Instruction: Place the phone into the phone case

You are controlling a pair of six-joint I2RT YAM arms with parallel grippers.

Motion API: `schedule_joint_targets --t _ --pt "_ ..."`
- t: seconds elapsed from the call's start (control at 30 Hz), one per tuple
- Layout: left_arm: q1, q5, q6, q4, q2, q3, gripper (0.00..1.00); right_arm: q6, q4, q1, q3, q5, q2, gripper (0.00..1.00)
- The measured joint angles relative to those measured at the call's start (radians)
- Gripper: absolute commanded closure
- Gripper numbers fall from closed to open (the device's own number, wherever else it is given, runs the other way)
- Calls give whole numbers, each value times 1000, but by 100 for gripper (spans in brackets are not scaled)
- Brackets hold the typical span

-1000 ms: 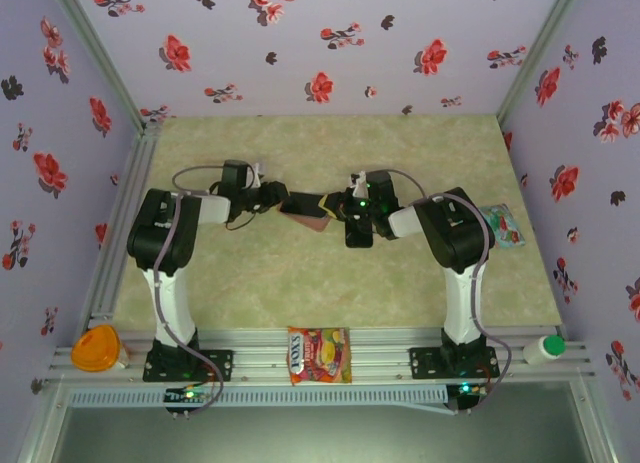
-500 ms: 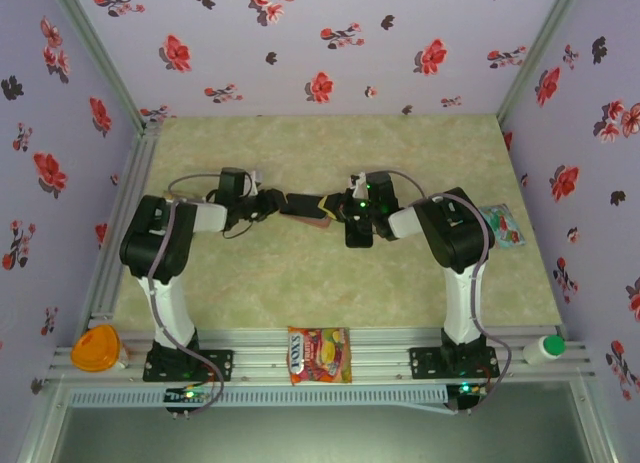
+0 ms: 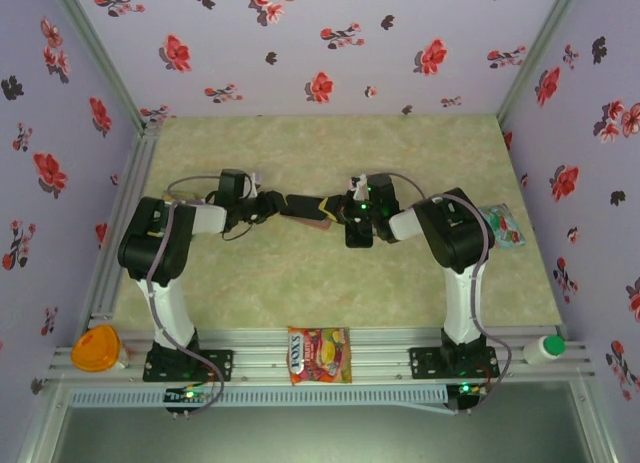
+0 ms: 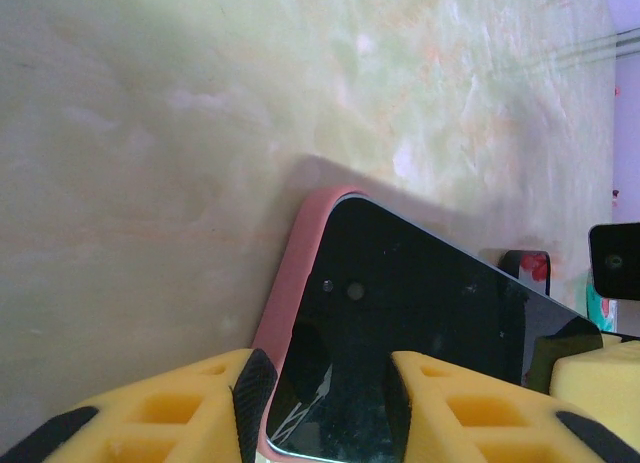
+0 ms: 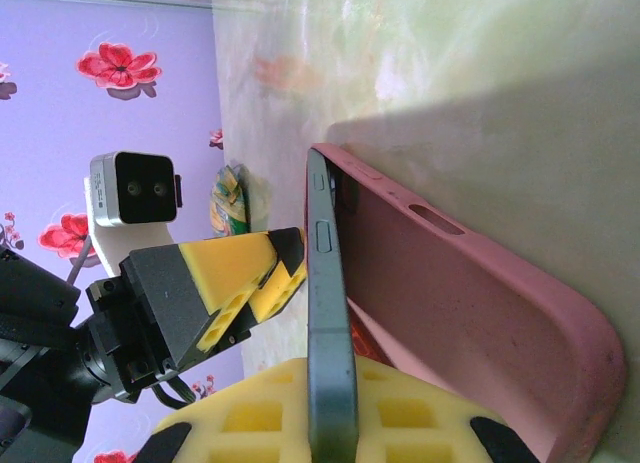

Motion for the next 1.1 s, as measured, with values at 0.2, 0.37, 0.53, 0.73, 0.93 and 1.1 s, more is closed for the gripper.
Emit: schedule_joint_targets --t 0.2,0.37,0.53,0.73,0.93,1.1 --pt "0 0 0 0 0 0 60 -11 -26 2 2 10 -3 95" --pt "0 -1 0 1 0 0 59 -42 -95 9 22 26 -24 88" --pt "0 -1 0 2 0 -1 60 -80 -187 14 56 46 -40 81" --pt "0 0 -8 26 0 -12 60 -125 -321 27 83 101 -42 73" --pt "0 2 -18 42 0 -19 59 -150 -391 36 125 118 -42 64" --pt "0 3 -19 55 -1 -26 59 -175 -454 46 162 126 -42 56"
